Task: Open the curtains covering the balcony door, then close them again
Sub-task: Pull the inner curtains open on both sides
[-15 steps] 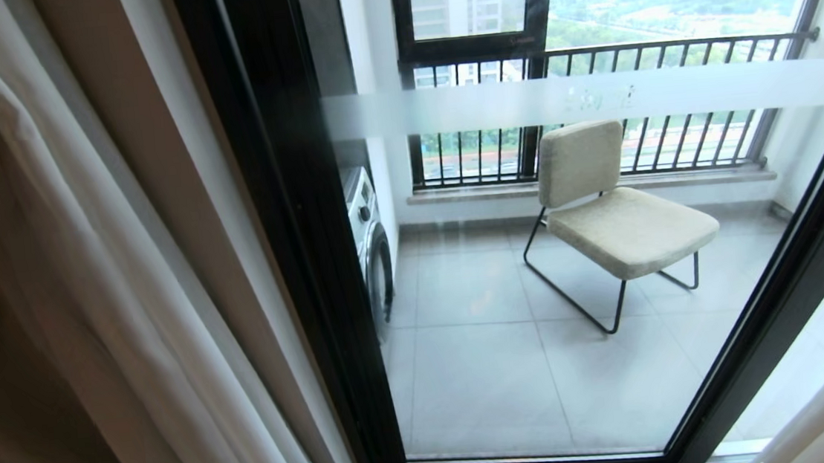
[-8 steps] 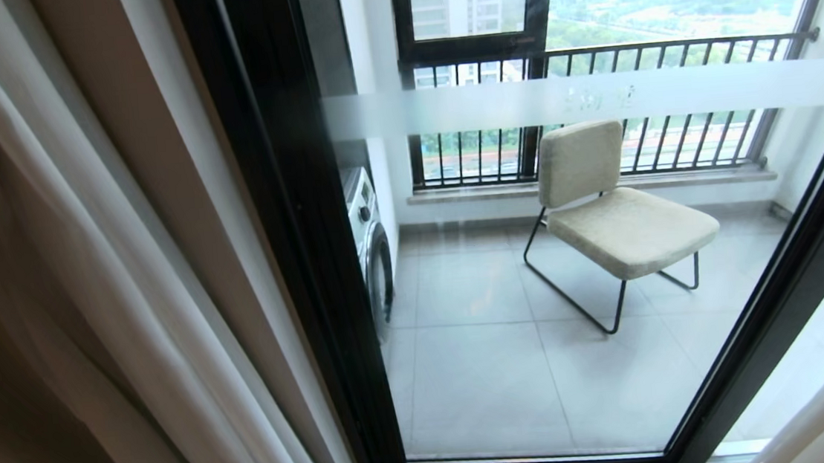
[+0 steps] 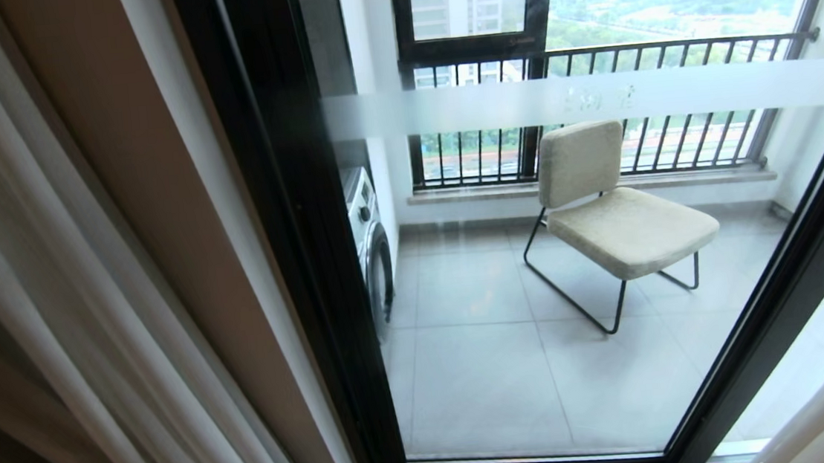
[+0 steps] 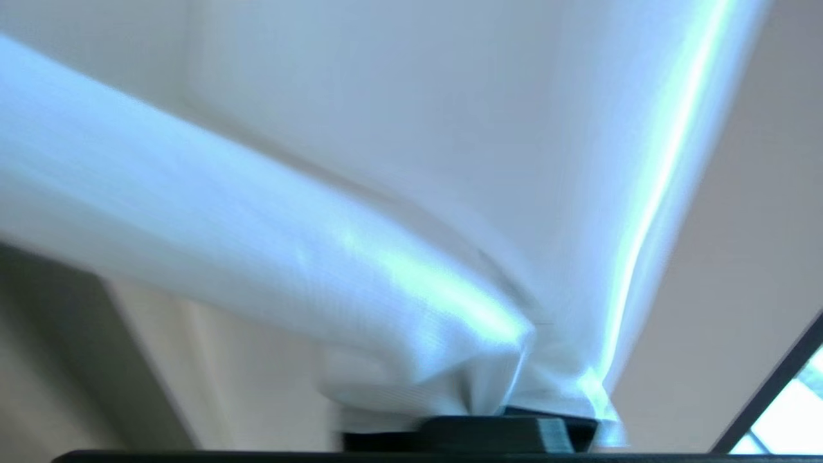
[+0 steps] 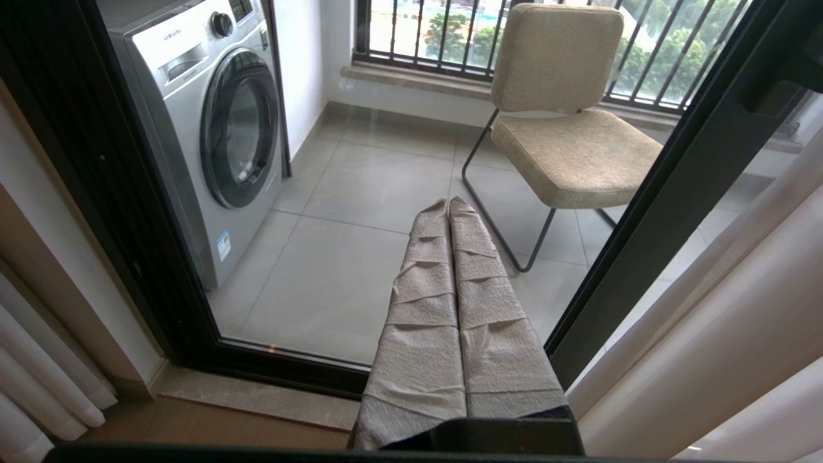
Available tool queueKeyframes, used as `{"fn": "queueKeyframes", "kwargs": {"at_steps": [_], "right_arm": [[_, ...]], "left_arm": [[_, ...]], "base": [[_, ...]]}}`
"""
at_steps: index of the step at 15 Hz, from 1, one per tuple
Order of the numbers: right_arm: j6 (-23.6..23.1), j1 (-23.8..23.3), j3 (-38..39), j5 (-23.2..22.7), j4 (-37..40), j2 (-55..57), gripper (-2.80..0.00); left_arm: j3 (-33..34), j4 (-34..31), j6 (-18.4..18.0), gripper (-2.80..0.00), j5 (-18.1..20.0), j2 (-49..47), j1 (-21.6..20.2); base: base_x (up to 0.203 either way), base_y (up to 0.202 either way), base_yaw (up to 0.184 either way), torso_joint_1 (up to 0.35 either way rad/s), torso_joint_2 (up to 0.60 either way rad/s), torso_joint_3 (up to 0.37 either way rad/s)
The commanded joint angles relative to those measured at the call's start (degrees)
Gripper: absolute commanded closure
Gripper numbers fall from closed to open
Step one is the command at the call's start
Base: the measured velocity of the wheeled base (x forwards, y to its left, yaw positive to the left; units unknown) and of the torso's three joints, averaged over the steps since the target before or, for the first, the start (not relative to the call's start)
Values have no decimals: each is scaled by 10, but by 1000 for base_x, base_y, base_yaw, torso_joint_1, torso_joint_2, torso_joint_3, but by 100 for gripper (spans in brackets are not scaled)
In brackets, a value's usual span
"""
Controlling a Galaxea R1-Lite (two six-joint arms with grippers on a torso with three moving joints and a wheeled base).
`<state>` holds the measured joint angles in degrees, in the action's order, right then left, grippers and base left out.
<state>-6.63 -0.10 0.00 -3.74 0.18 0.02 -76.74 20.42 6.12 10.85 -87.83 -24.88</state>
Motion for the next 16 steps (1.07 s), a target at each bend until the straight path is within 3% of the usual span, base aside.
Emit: {"fn": "queueKeyframes", "kwargs": {"at_steps": [1, 6, 16], "right_arm": [[0, 0, 0, 0, 0, 0, 0], [0, 0, 0, 0, 0, 0, 0], [0, 0, 0, 0, 0, 0, 0]], "left_arm": [[6, 1, 0, -280, 0, 8, 0], [30, 0, 0, -280, 5, 26, -1], [196, -5, 0, -280, 0, 190, -3]], "base": [[0, 0, 0, 0, 0, 0], [0, 0, 0, 0, 0, 0], [0, 0, 0, 0, 0, 0]]}}
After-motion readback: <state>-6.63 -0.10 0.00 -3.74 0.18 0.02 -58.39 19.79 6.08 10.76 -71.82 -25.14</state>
